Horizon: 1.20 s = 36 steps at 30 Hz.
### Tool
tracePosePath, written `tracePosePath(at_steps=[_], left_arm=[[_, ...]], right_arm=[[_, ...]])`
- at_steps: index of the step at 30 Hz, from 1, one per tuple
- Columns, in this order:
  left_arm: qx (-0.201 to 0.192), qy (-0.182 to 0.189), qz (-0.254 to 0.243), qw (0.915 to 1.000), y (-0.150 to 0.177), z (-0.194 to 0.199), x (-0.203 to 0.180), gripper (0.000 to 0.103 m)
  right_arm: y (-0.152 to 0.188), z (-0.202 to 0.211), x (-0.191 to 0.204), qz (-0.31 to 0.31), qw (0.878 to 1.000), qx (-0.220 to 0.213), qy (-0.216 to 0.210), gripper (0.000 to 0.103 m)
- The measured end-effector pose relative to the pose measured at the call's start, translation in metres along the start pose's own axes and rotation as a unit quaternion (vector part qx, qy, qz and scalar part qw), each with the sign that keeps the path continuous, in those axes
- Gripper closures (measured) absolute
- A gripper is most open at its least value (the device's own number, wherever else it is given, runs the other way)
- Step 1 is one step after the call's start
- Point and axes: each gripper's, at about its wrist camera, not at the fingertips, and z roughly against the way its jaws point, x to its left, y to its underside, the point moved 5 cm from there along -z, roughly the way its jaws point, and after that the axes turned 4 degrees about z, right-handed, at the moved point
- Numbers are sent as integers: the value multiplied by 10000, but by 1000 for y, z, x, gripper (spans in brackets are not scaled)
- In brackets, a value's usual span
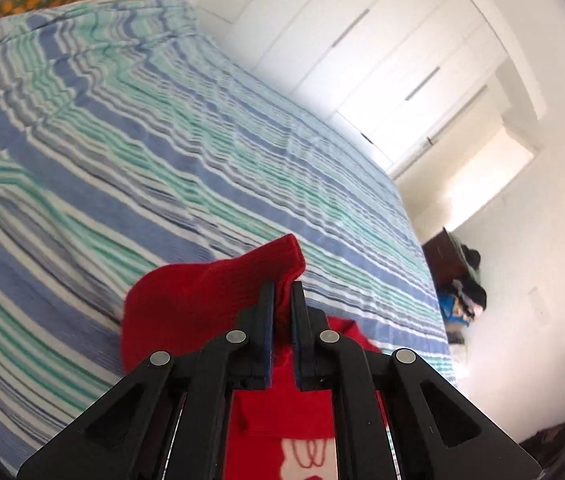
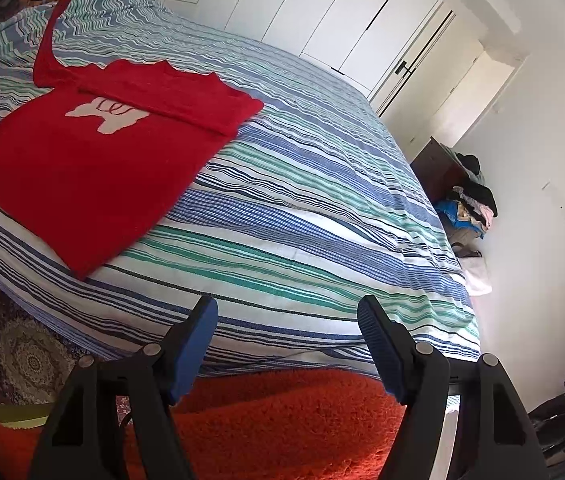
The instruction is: Fold small clothes
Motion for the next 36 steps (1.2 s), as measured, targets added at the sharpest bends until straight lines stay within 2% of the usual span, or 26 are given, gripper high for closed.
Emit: tracePosePath(at_steps=[3, 5, 6, 7, 8, 9, 10, 11, 13, 14, 16, 17, 18, 20, 22, 23, 24, 25, 27, 30, 32, 33, 34, 36], left_arm=[[349, 329, -763, 9959, 39, -39, -86, 98], [667, 282, -1207, 9900, 77, -68, -124, 97], [863, 110, -1458, 9855, 101, -87, -137, 92], [1060, -160, -1713, 9794, 127, -106, -143, 75], [1272, -475, -1936, 9716, 152, -126, -143, 61], [1476, -844, -2150, 9617, 181, -141, -138, 34], [1655, -1107, -2348, 9514, 213, -147, -131, 30], [1867, -1225, -2550, 9408, 245, -147, -123, 30], [2318, -1128, -2868, 9227, 298, -134, -109, 33], [2428, -1068, -2987, 9167, 317, -120, -102, 33], [2513, -965, -3127, 9109, 336, -84, -78, 33], [2490, -959, -3122, 9118, 335, -64, -66, 33], [2407, -994, -3044, 9163, 326, -47, -50, 33], [2150, -1213, -2729, 9298, 292, -22, -11, 33], [1838, -1642, -2173, 9445, 249, -11, 37, 34], [1716, -1843, -1819, 9505, 229, -8, 62, 37], [1602, -1976, -1464, 9560, 210, -7, 84, 46], [1534, -2013, -1175, 9603, 196, -8, 101, 51], [1479, -1956, -1057, 9637, 180, -19, 114, 52], [1577, -1975, -1446, 9567, 173, -49, 108, 52], [1434, -2136, -1496, 9547, 168, -66, 102, 52], [1296, -2212, -1400, 9564, 161, -71, 102, 53], [1160, -2250, -1212, 9598, 158, -74, 105, 62], [1121, -2155, -625, 9680, 153, -79, 115, 68]], right_arm=[[1, 2, -2, -41, 10000, -42, 54, 31], [2, 3, -2, -46, 9999, -72, 62, 31], [2, 3, -3, -47, 9999, -86, 57, 31], [1, 4, -3, -47, 9999, -95, 50, 31], [1, 4, -3, -49, 9999, -103, 43, 31], [1, 4, -3, -55, 9999, -112, 41, 31], [1, 5, -3, -62, 9999, -119, 38, 31], [1, 5, -4, -65, 9999, -126, 38, 31], [1, 6, -3, -60, 9999, -148, 39, 31], [2, 7, -3, -53, 9998, -161, 46, 31], [3, 8, -3, -29, 9998, -186, 69, 31], [3, 7, -3, -18, 9998, -194, 72, 31], [3, 7, -3, -13, 9998, -197, 66, 31], [3, 6, -3, -22, 9998, -192, 43, 31], [3, 4, -3, -23, 9998, -179, 2, 31], [3, 3, -3, -19, 9998, -174, -12, 31], [2, 3, -2, -8, 9999, -169, -22, 31], [2, 2, -2, 11, 9999, -161, -28, 31], [1, 1, 0, 61, 9999, -140, -33, 31], [2, 1, 3, 115, 9999, -105, -4, 31], [2, 1, 4, 134, 9999, -79, 23, 31], [2, 0, 4, 144, 9999, -60, 26, 31], [2, 0, 4, 153, 9999, -40, 30, 31], [2, -1, 5, 166, 9999, -17, 29, 31]])
